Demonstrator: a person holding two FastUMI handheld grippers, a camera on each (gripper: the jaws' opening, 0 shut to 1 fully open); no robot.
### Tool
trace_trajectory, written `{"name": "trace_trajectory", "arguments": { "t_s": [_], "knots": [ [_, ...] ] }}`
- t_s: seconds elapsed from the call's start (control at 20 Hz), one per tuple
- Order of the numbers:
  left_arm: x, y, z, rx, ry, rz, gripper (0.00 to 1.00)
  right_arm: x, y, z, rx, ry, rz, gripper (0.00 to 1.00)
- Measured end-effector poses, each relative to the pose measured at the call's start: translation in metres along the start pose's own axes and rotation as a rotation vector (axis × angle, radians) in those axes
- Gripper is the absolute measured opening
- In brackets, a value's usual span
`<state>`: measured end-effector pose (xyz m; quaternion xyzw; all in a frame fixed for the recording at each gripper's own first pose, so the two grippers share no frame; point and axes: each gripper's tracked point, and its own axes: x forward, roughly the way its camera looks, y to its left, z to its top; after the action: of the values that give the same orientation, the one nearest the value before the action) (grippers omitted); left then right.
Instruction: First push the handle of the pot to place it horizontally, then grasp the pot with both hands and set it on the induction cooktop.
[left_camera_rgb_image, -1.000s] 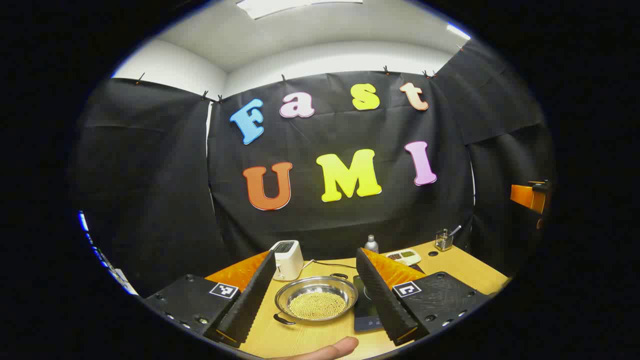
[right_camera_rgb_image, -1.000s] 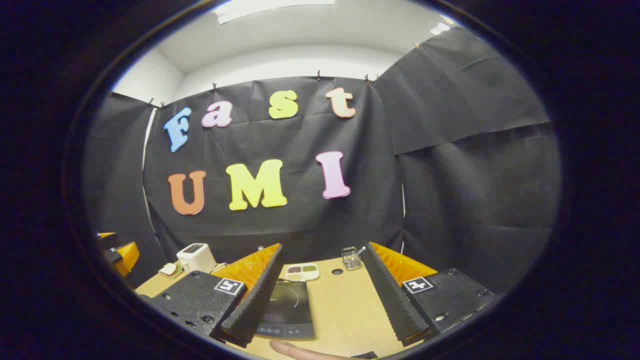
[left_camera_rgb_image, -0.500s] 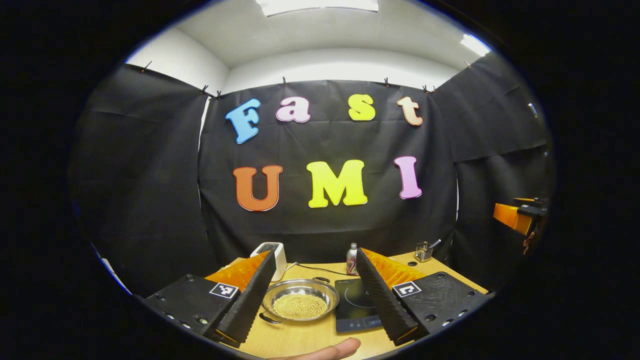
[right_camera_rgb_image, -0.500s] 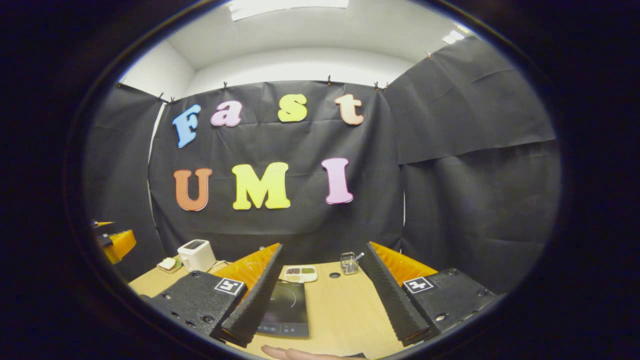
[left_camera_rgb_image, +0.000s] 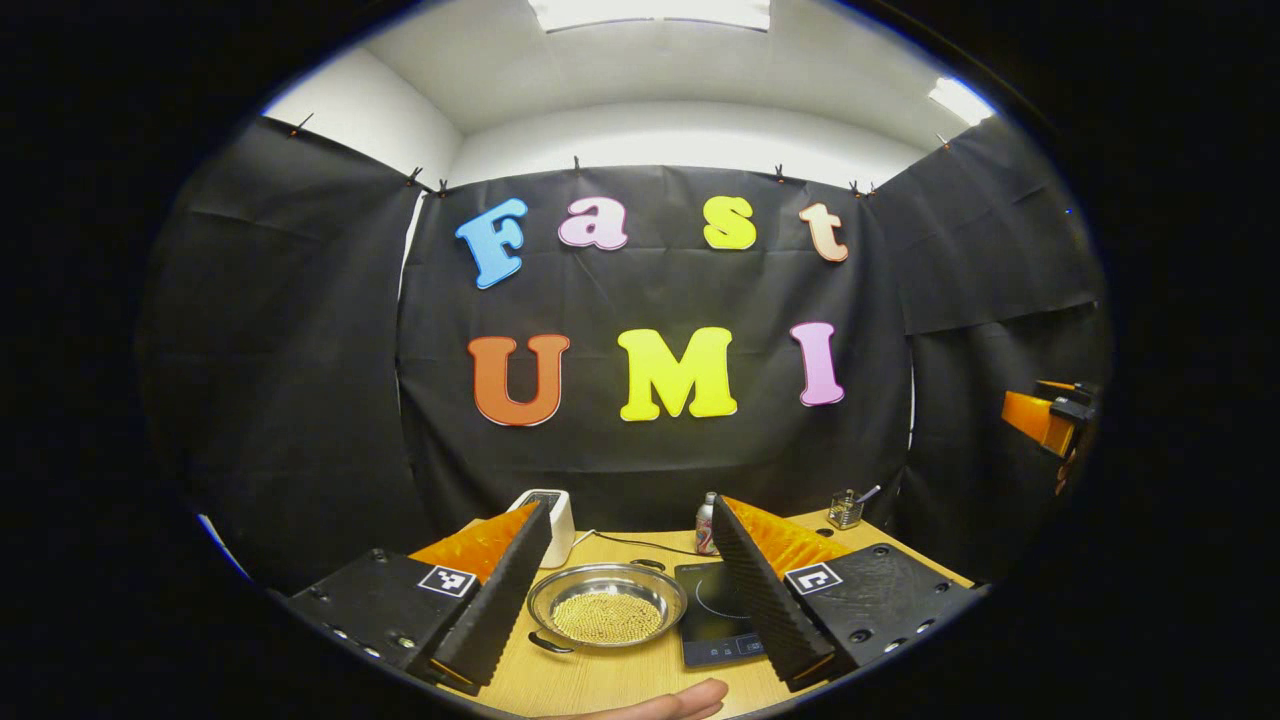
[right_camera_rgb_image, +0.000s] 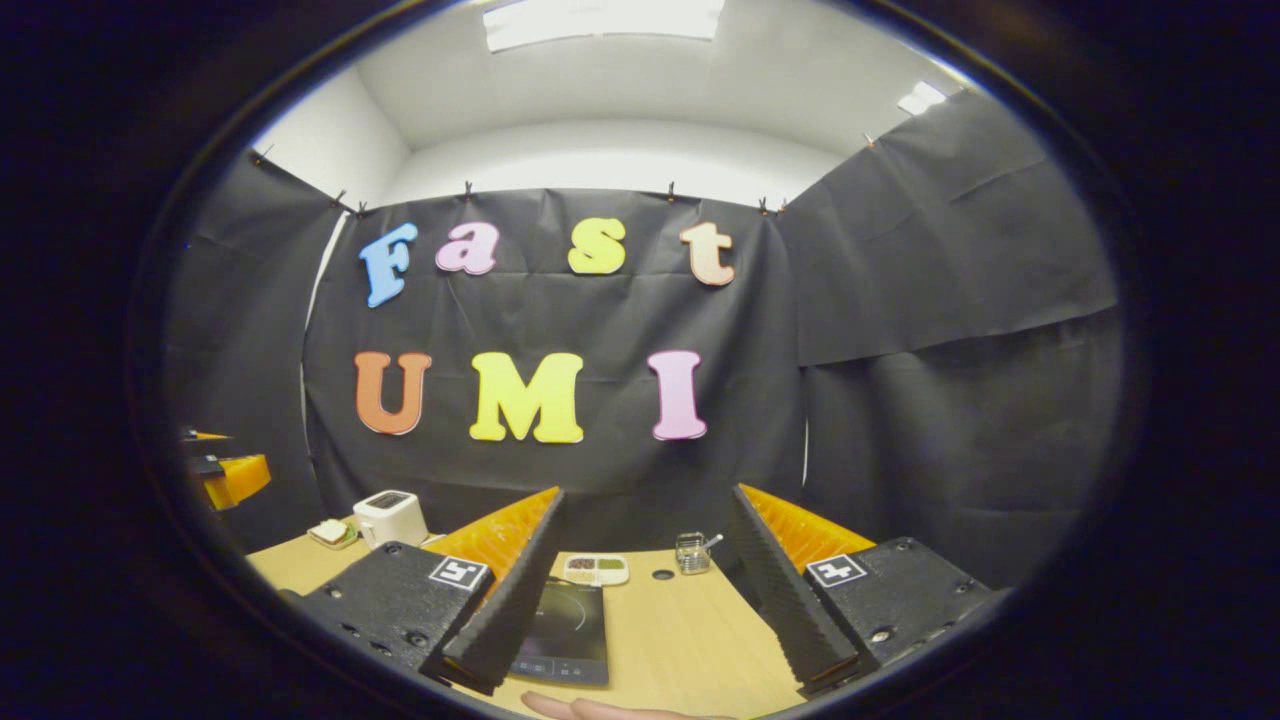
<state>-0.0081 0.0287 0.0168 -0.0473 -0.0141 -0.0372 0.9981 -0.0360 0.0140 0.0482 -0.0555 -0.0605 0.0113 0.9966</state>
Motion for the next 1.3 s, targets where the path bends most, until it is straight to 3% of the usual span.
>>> {"name": "trace_trajectory", "arguments": {
  "t_s": [0.15,0.2,0.25,0.3,0.35,0.4,0.45,0.55,0.6,0.65,0.7,0.75,0.85,0.9,0.95,1.1,1.2,1.3],
  "knots": [
    [0.012,0.007,-0.019,-0.002,0.036,0.001,0.96,-0.005,0.006,0.006,-0.014,-0.014,0.011,0.96],
    [0.016,0.01,-0.027,-0.007,0.051,0.002,0.89,-0.006,0.007,0.007,-0.017,-0.018,0.012,0.96],
    [0.021,0.012,-0.035,-0.017,0.068,-0.001,0.96,-0.007,0.008,0.009,-0.019,-0.023,0.014,1.0],
    [0.027,0.013,-0.043,-0.031,0.084,-0.013,0.96,-0.008,0.01,0.011,-0.017,-0.026,0.019,0.96],
    [0.033,0.011,-0.052,-0.038,0.104,-0.031,0.89,-0.01,0.012,0.012,-0.018,-0.027,0.024,0.96],
    [0.038,0.013,-0.062,-0.043,0.132,-0.042,0.92,-0.011,0.014,0.013,-0.019,-0.03,0.03,0.96],
    [0.044,0.017,-0.075,-0.049,0.162,-0.055,0.89,-0.012,0.015,0.015,-0.02,-0.034,0.035,0.96],
    [0.053,0.023,-0.097,-0.053,0.213,-0.054,0.81,-0.012,0.021,0.014,-0.02,-0.032,0.06,0.96],
    [0.058,0.026,-0.106,-0.043,0.238,-0.059,0.74,-0.01,0.022,0.011,-0.016,-0.025,0.064,0.96],
    [0.062,0.026,-0.12,-0.035,0.276,-0.068,0.6,-0.008,0.02,0.01,-0.013,-0.02,0.061,0.96],
    [0.062,0.03,-0.138,-0.029,0.327,-0.059,0.64,-0.007,0.019,0.007,-0.014,-0.013,0.059,0.96],
    [0.063,0.031,-0.154,-0.026,0.379,-0.066,0.34,-0.006,0.019,0.006,-0.015,-0.009,0.058,0.96],
    [0.066,0.033,-0.178,-0.038,0.455,-0.073,0.31,-0.004,0.021,0.004,-0.012,-0.001,0.06,0.96],
    [0.065,0.029,-0.184,-0.051,0.476,-0.095,0.23,-0.003,0.022,0.002,-0.006,0.001,0.065,0.96],
    [0.063,0.028,-0.19,-0.053,0.494,-0.101,0.04,-0.003,0.024,0.001,-0.002,0.001,0.073,0.96],
    [0.06,0.042,-0.221,0.006,0.575,-0.062,0.01,0.002,0.025,-0.009,-0.007,0.016,0.076,0.96],
    [0.059,0.037,-0.241,-0.006,0.632,-0.085,0.0,0.003,0.027,-0.014,-0.005,0.027,0.083,1.0],
    [0.062,0.04,-0.26,-0.017,0.674,-0.087,0.0,0.007,0.031,-0.02,-0.007,0.032,0.098,0.96]
  ]
}}
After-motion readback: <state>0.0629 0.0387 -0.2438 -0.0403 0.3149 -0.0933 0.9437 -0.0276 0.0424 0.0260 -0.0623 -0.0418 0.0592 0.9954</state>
